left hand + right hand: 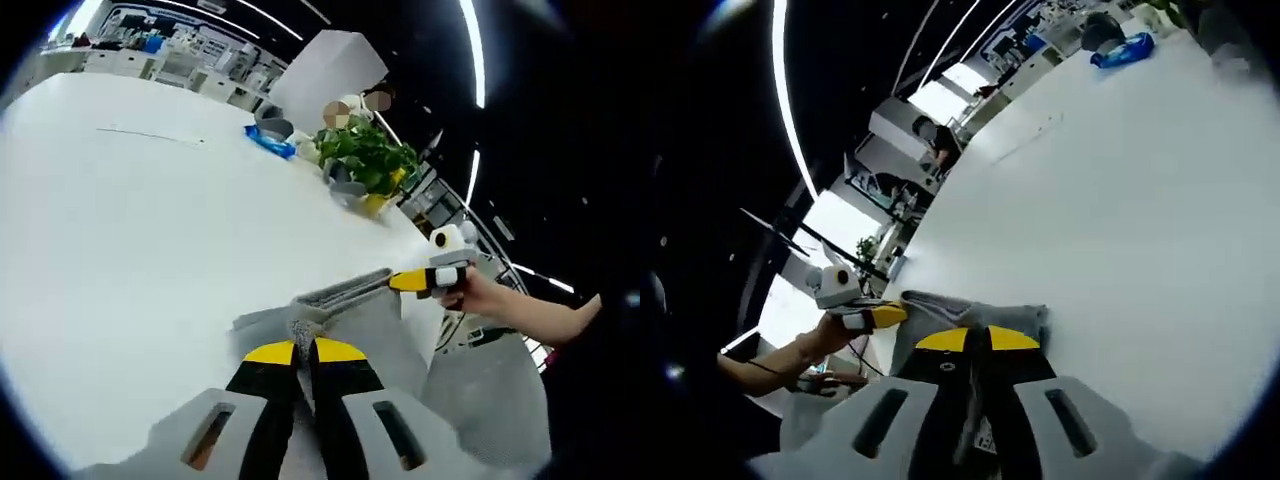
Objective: Fold the towel on the table until its edges align and the towel forms a compact rectangular stack.
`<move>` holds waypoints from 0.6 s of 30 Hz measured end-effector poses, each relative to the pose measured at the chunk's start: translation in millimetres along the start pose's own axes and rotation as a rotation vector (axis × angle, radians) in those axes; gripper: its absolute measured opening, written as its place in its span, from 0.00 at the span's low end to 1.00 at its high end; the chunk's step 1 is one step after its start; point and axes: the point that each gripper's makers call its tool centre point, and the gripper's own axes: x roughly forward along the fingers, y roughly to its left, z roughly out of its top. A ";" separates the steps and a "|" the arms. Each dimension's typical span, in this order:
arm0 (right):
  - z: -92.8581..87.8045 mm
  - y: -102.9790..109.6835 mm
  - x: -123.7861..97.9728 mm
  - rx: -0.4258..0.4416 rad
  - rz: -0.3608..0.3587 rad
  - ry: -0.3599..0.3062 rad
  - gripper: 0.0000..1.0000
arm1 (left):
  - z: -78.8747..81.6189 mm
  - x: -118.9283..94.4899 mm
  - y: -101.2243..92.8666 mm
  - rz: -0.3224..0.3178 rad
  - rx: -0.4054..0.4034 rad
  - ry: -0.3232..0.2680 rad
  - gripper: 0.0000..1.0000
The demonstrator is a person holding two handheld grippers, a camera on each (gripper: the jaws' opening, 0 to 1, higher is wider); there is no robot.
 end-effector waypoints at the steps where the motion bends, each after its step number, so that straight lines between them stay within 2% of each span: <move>1: 0.1 -2.5 1.4 -0.006 -0.011 -0.016 0.02 | -0.6 1.2 1.3 0.009 0.008 0.001 0.05; 5: -0.7 -7.5 5.3 -0.029 -0.047 -0.050 0.02 | -5.8 5.7 8.9 0.054 0.056 0.021 0.05; 8: -2.8 -10.4 9.2 -0.135 -0.084 -0.043 0.02 | -11.5 9.5 15.3 0.096 0.146 0.048 0.05; 13: -4.1 -16.2 12.5 -0.252 -0.128 -0.032 0.03 | -13.0 15.1 22.0 0.155 0.315 0.062 0.07; 14: -4.1 -17.9 12.4 -0.287 -0.143 -0.026 0.03 | -10.1 15.3 24.4 0.184 0.376 0.052 0.10; 16: -2.5 -20.9 11.7 -0.446 -0.189 -0.009 0.06 | -5.6 13.4 29.1 0.234 0.465 0.043 0.19; 17: -2.3 -22.6 11.6 -0.519 -0.218 0.005 0.08 | -2.4 11.1 31.2 0.270 0.505 0.034 0.23; 18: -1.5 -23.7 12.0 -0.557 -0.233 0.009 0.10 | -2.6 11.0 30.5 0.271 0.517 0.036 0.25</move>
